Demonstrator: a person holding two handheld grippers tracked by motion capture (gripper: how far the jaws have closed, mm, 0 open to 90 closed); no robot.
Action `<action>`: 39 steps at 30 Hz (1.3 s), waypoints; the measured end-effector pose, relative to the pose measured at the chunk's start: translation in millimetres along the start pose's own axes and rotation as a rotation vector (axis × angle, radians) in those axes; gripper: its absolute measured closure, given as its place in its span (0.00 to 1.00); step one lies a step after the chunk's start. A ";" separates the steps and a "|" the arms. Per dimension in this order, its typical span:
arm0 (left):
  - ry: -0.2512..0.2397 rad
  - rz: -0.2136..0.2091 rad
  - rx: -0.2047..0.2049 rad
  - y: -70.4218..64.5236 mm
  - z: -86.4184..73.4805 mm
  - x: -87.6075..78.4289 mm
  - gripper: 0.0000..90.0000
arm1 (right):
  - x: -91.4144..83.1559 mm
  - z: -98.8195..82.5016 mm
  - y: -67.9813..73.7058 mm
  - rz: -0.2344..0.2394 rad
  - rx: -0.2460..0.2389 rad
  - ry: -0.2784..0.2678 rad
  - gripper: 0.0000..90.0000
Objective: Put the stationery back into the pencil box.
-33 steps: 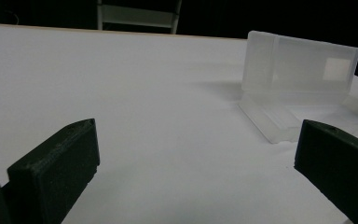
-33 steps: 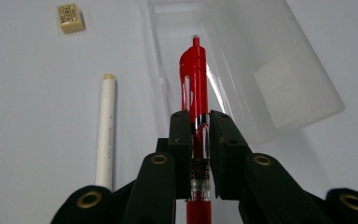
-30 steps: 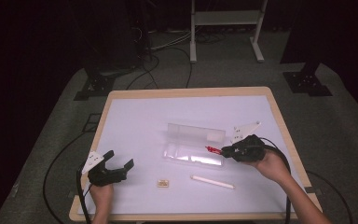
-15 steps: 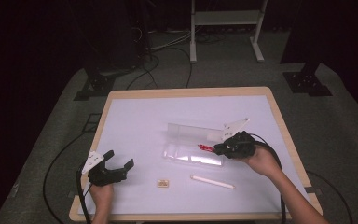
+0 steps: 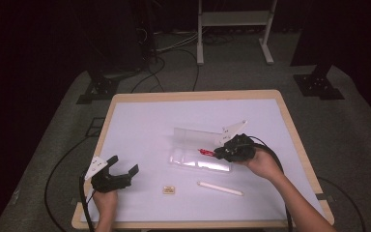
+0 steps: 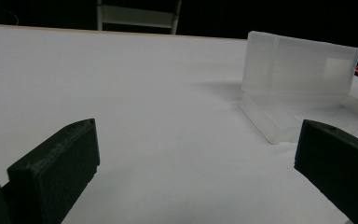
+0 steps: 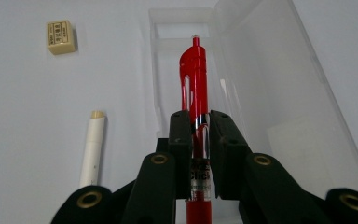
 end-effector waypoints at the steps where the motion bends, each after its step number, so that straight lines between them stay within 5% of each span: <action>1: 0.000 0.000 0.001 0.0 0.1 0.1 0.00 | 1.3 1.0 -0.1 0.000 0.000 0.001 0.88; 39: -0.001 -0.006 0.000 -0.1 0.1 -0.3 0.00 | 59.4 16.7 -17.4 0.045 -0.014 0.089 0.88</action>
Point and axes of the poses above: each handheld gripper's, and its own axes: x roughly forward along the jaws, z roughly out of its top, y roughly to its left, the point moved 3 cm from there along x, roughly forward along the jaws, and after that the axes turned 4 degrees about z, right-handed, at the moved point
